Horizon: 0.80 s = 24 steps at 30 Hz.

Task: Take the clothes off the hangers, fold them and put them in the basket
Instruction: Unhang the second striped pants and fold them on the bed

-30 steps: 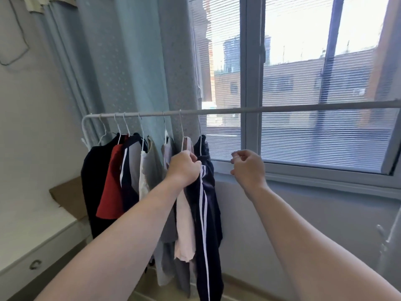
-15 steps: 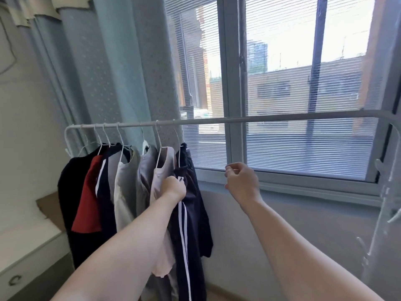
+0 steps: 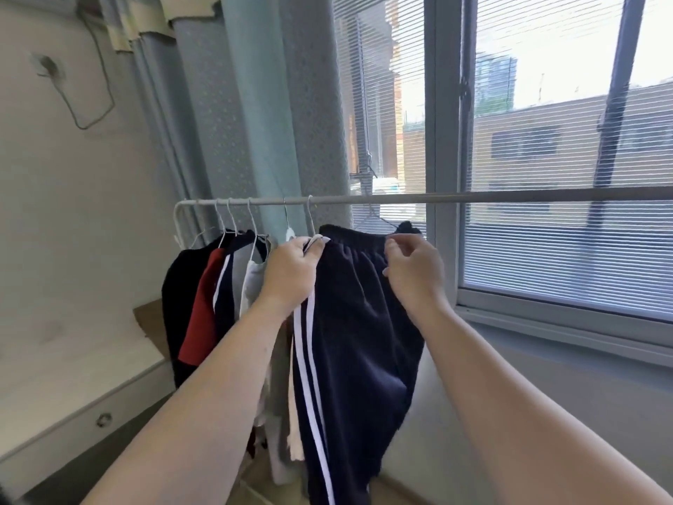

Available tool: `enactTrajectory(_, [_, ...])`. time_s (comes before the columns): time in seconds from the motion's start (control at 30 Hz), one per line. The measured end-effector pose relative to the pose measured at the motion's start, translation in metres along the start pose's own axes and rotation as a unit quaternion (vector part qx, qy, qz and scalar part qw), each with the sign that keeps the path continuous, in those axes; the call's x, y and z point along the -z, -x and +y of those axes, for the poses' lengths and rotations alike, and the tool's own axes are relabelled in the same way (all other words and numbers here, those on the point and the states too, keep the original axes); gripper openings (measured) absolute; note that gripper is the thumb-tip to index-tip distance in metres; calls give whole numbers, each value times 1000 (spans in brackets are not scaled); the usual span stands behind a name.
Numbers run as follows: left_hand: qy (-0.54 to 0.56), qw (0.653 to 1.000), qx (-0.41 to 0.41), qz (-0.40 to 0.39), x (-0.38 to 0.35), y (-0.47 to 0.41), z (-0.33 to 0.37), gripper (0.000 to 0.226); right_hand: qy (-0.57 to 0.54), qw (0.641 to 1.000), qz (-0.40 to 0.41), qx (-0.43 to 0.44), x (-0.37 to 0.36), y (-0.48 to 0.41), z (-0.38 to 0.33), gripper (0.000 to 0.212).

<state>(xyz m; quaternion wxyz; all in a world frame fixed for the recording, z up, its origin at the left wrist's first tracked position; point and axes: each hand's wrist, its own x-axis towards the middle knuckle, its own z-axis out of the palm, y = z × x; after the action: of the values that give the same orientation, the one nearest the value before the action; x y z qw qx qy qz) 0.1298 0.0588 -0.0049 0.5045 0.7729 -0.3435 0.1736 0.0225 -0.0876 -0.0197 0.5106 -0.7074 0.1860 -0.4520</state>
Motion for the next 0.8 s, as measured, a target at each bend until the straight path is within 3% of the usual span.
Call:
enactTrajectory(0.1, [68, 997, -14, -42, 32, 7, 5, 41, 69, 997, -20, 25, -13, -1, -14, 27])
enactTrajectory(0.2, [121, 990, 2, -76, 58, 17, 0, 19, 271, 961, -10, 58, -26, 3, -22, 53])
enactTrajectory(0.27, [145, 986, 7, -87, 72, 27, -9, 17, 319, 947, -36, 9, -38, 7, -25, 66])
enactTrajectory(0.4, [131, 989, 14, -60, 93, 44, -31, 16, 68, 974, -135, -167, -68, 34, -27, 64])
enactTrajectory(0.53, [162, 986, 41, 18, 118, 64, -59, 18, -188, 936, -130, -269, -99, 67, -28, 28])
enactTrajectory(0.6, [186, 977, 67, 80, 127, 74, -68, 23, -253, 909, -113, -310, -112, 79, -31, 14])
enactTrajectory(0.8, [212, 939, 137, 233, 143, 94, -84, 27, -286, 887, -61, -357, -144, 114, -44, 39])
